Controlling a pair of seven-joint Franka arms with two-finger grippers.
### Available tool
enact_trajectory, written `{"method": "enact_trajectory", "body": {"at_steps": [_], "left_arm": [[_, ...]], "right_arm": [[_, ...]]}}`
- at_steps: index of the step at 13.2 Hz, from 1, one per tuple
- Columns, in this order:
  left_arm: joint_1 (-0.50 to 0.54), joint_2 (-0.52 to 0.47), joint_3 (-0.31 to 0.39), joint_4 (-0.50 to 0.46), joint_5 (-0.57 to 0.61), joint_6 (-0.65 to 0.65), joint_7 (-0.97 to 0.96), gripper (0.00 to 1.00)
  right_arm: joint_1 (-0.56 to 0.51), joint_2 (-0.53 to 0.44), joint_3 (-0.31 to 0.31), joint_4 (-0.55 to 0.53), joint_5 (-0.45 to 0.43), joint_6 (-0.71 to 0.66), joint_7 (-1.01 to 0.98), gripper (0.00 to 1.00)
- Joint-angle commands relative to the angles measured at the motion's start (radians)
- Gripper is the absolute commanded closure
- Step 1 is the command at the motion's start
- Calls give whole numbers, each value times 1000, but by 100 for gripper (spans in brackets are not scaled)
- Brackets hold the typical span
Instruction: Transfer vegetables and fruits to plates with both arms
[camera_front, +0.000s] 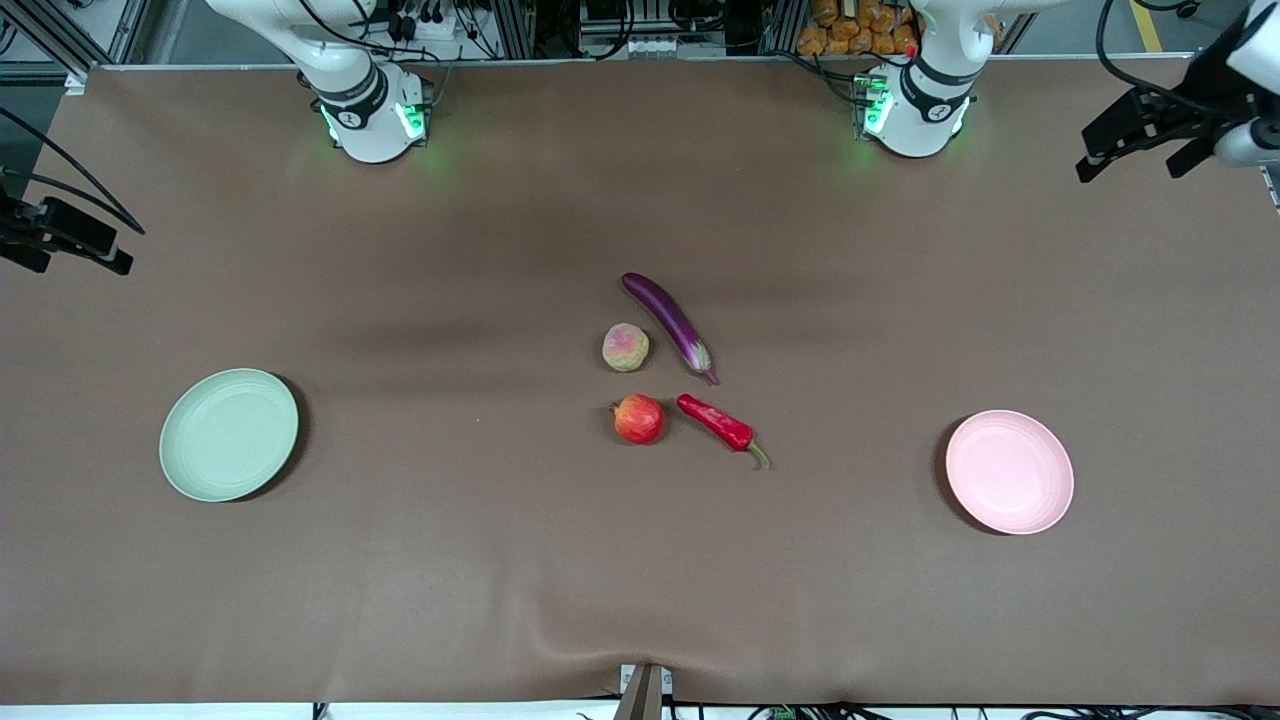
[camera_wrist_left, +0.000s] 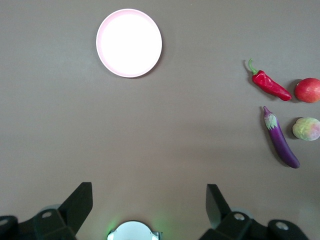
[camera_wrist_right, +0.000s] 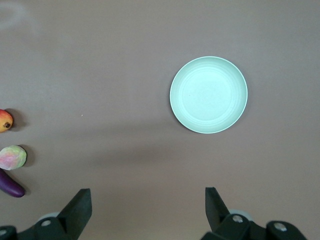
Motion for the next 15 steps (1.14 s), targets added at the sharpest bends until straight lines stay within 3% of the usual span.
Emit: {"method": "enact_trajectory", "body": {"at_steps": [1,15], "left_arm": [[-3,24,3,47,11,-53,-16,0],[-3,4,-40,20,10,-139,-23,0]], "right_arm": [[-29,-10,-1,21,0,-4,-6,0],[-20,45,7,26,21,-16,3,0]]}}
